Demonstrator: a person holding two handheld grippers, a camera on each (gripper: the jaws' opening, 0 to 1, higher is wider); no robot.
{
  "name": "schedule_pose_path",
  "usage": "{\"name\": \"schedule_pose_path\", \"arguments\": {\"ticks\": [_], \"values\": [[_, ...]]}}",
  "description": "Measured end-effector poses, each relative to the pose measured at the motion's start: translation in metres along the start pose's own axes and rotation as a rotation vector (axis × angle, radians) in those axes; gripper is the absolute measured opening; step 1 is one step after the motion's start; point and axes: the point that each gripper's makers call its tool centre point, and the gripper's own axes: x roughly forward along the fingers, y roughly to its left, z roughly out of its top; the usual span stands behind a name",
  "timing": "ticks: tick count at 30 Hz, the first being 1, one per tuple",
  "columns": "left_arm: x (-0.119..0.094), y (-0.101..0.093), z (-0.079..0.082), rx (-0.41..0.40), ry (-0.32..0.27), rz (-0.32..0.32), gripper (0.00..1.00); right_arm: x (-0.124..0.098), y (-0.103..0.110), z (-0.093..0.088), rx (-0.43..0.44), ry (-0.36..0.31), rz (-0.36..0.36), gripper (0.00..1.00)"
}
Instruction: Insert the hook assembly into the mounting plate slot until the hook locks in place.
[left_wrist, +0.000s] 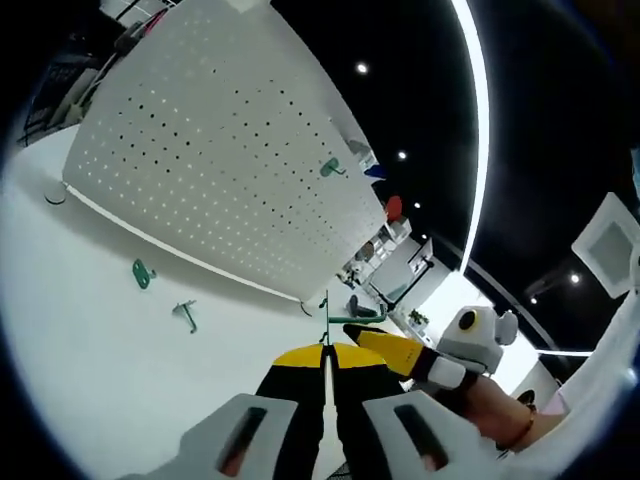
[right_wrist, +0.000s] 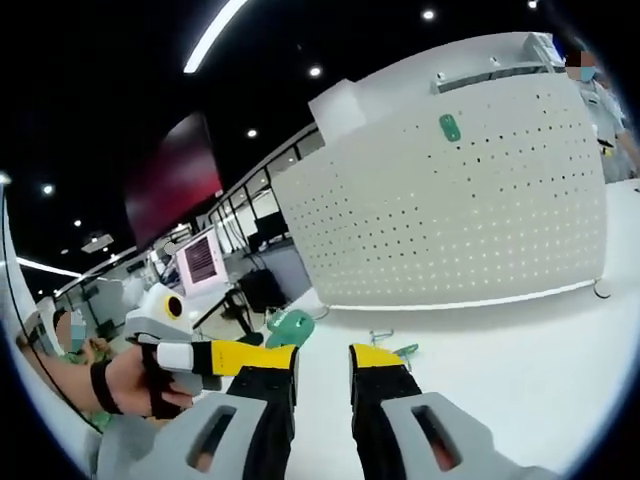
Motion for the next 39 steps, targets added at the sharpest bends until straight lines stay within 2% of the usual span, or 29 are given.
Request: {"name": "schedule_pose_path", "arguments": {"ticks": [7,10,14,16,19,23,31,35,39], "values": [[-0.001,-0.009,0.0,-0.014,-0.001,-0.047,0.02,0.001,0.005,0.002,0.02,-0.017,0.02,0.18],[-0.001,-0.012,-0.001,-0.017,0.005,-0.058,0.02,0.002,0.014,0.002,0.052,-0.012,0.066,0.1],[0.0,-0.015,-0.003,-0.031,0.016,-0.076,0.02,0.002,0.018,0.004,0.053,-0.023,0.08,0.1],[0.0,-0.021,-0.002,-0.052,0.01,-0.105,0.02,0.003,0.019,0.004,0.058,-0.026,0.088,0.11],[-0.001,-0.021,-0.002,-0.053,0.01,-0.11,0.02,0.002,0.02,0.006,0.087,-0.041,0.106,0.1],[-0.005,-0.024,0.002,-0.089,0.0,-0.152,0.02,0.0,0.026,0.01,0.153,-0.07,0.151,0.1],[-0.009,-0.032,0.004,-0.178,-0.014,-0.235,0.02,0.0,0.043,0.015,0.133,-0.085,0.229,0.06],[-0.009,-0.035,0.004,-0.175,-0.014,-0.242,0.02,0.0,0.045,0.016,0.152,-0.091,0.24,0.05],[-0.008,-0.032,0.002,-0.206,-0.002,-0.244,0.03,-0.003,0.043,0.016,0.214,-0.103,0.253,0.02]]}}
